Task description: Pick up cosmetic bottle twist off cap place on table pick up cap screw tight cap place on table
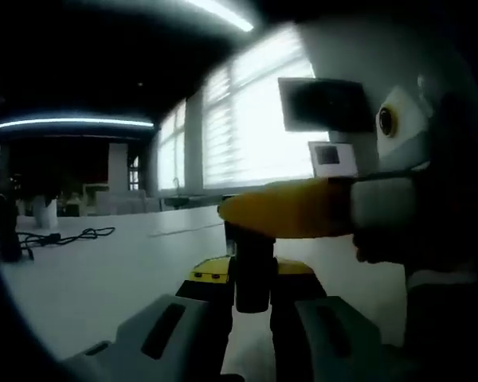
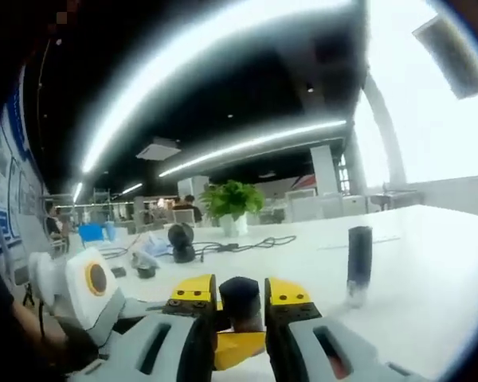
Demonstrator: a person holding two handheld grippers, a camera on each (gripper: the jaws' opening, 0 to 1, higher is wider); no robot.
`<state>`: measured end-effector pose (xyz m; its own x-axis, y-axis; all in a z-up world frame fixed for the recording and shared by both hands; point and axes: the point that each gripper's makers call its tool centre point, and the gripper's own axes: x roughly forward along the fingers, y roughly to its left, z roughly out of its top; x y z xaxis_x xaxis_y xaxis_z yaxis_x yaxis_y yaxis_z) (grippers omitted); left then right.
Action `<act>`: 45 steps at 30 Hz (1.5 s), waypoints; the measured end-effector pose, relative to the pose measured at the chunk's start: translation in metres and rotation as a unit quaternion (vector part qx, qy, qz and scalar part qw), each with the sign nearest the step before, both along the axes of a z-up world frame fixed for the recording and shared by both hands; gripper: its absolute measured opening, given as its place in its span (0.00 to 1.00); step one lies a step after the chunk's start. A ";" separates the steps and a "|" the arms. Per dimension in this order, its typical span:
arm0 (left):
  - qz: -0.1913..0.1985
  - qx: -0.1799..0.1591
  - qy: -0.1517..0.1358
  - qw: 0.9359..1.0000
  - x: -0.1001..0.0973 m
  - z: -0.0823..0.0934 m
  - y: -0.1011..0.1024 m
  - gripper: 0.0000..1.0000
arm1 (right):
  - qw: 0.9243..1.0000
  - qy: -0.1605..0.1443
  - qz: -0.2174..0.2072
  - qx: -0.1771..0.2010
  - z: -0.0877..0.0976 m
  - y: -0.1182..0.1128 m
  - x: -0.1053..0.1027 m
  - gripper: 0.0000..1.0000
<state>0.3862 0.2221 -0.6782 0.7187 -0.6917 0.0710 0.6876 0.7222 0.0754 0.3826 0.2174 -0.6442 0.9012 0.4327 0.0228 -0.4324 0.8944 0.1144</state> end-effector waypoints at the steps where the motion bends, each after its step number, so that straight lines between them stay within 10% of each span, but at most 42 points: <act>1: 0.004 0.002 -0.002 1.000 0.001 0.000 0.001 0.06 | 1.000 0.000 -0.005 -0.004 -0.001 0.000 0.001 0.16; 21: -0.006 0.003 -0.005 1.000 -0.003 0.002 -0.002 0.06 | 1.000 -0.001 -0.001 -0.012 0.001 -0.002 -0.004 0.11; 45: -0.154 -0.017 0.023 0.988 -0.031 0.021 -0.004 0.05 | 0.991 -0.046 0.121 -0.041 0.021 0.009 -0.030 0.10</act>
<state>0.3556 0.2177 -0.6570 0.4771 -0.8760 0.0708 0.8774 0.4794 0.0189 0.3524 0.2264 -0.6233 0.7662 0.6401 0.0564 -0.6410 0.7676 -0.0045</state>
